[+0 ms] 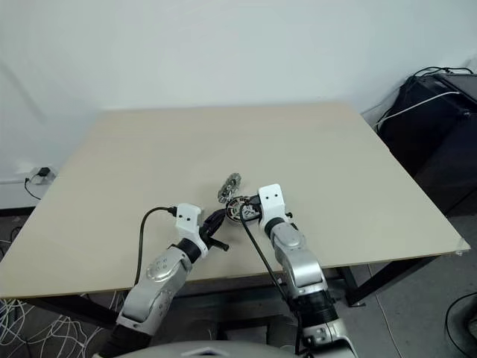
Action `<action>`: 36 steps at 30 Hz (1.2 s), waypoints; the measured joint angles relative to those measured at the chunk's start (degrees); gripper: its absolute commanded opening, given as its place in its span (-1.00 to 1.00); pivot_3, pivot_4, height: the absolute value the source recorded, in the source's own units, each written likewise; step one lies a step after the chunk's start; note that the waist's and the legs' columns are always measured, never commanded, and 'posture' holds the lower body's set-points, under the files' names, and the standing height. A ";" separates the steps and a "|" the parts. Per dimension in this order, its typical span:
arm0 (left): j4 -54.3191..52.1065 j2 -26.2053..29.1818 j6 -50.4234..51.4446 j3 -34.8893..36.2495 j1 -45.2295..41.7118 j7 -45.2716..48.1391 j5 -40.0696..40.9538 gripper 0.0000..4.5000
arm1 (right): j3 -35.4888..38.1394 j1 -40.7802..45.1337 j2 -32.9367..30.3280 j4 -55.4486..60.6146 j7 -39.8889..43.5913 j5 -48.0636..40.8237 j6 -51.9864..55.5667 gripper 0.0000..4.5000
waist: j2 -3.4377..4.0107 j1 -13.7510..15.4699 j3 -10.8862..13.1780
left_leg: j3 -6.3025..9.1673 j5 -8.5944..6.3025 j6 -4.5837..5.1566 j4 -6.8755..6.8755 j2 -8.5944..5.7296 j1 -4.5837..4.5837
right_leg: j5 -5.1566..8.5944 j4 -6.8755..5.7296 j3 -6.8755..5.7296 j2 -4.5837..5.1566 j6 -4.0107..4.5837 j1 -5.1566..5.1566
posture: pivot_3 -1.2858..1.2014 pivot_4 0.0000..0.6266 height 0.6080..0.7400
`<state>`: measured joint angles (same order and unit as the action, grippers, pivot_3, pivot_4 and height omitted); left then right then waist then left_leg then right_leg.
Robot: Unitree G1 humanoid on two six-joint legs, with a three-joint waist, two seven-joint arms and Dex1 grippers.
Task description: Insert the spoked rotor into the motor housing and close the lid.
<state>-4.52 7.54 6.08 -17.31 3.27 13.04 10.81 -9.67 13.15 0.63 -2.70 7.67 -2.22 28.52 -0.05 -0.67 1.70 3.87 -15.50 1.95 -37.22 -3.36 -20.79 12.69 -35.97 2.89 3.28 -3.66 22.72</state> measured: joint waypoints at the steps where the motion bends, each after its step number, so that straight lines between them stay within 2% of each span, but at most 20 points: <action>1: 0.36 0.58 -1.77 -0.53 0.15 0.83 -1.24 -0.98 | -0.04 0.71 0.25 -0.74 0.05 -0.03 -0.13 -1.00 | 0.00 -0.01 0.00 | 0.00 0.00 0.00 0.01 0.00 0.00 | 0.00 0.00 0.00 0.00 0.00 0.00 | 0.03 -1.00 1.00; 4: 2.17 2.09 -7.35 -1.82 0.35 3.62 -4.37 -0.98 | -0.47 3.43 0.61 -4.77 0.72 0.15 -0.17 -1.00 | 0.04 -0.03 -0.02 | 0.00 0.00 0.01 0.03 0.00 0.01 | -0.01 0.00 0.00 0.01 0.00 0.02 | 0.03 -1.00 1.00; 8: 3.13 3.30 -8.74 -1.81 0.93 6.88 -5.09 -0.98 | -1.21 6.19 1.18 -10.05 1.44 0.67 -0.41 -1.00 | 0.07 -0.14 -0.01 | 0.01 0.00 0.01 0.04 0.00 0.01 | -0.04 -0.03 -0.01 0.01 -0.05 0.04 | 0.03 -1.00 1.00; 15: 2.69 5.18 -1.74 -0.90 3.30 12.08 -2.71 -0.98 | -1.53 9.06 1.85 -16.05 3.28 1.15 -2.16 -1.00 | 0.13 -0.70 -0.01 | 0.05 0.00 0.04 0.04 0.00 0.02 | -0.13 -0.07 -0.04 0.01 -0.20 0.05 | 0.03 -1.00 1.00; 25: -0.23 2.73 6.03 1.15 4.37 12.54 1.53 -0.98 | -2.28 10.87 1.18 -20.27 3.94 2.88 -1.80 -1.00 | 0.36 -0.93 -0.19 | 0.07 0.00 0.03 0.02 0.00 0.21 | -0.17 -0.08 -0.05 0.02 -0.28 -0.13 | 0.03 -1.00 1.00; 29: -0.23 2.67 6.23 1.13 4.34 12.68 1.51 -0.98 | -3.68 11.00 -2.86 -16.70 7.10 3.89 -1.60 -1.00 | 0.38 -0.92 -0.18 | 0.07 0.01 0.04 0.00 -0.03 0.16 | -0.18 -0.07 -0.04 0.03 -0.30 -0.10 | 0.03 -1.00 1.00; 34: -0.22 2.18 6.30 1.05 3.52 13.11 1.48 -0.98 | -13.22 15.25 -14.64 -9.59 18.58 9.62 0.12 -1.00 | 0.40 -0.87 -0.17 | 0.07 0.01 0.05 -0.01 -0.02 0.12 | -0.17 -0.07 -0.08 0.04 -0.29 -0.07 | 0.03 -1.00 1.00; 36: -0.22 1.85 6.30 1.03 3.21 13.43 1.53 -1.00 | -16.21 16.32 -17.40 -8.61 22.37 11.31 0.42 -0.82 | 0.39 -0.83 -0.17 | 0.08 0.01 0.05 -0.01 -0.01 0.12 | -0.17 -0.06 -0.10 0.04 -0.28 -0.08 | 0.03 -1.00 1.00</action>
<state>-4.74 9.39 12.38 -16.28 6.48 26.47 12.34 -25.88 29.48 -16.78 -11.31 30.04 9.09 28.94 0.34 -1.50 1.53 3.95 -15.49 2.00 -37.23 -3.37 -20.66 12.52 -36.03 2.79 3.32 -3.94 22.64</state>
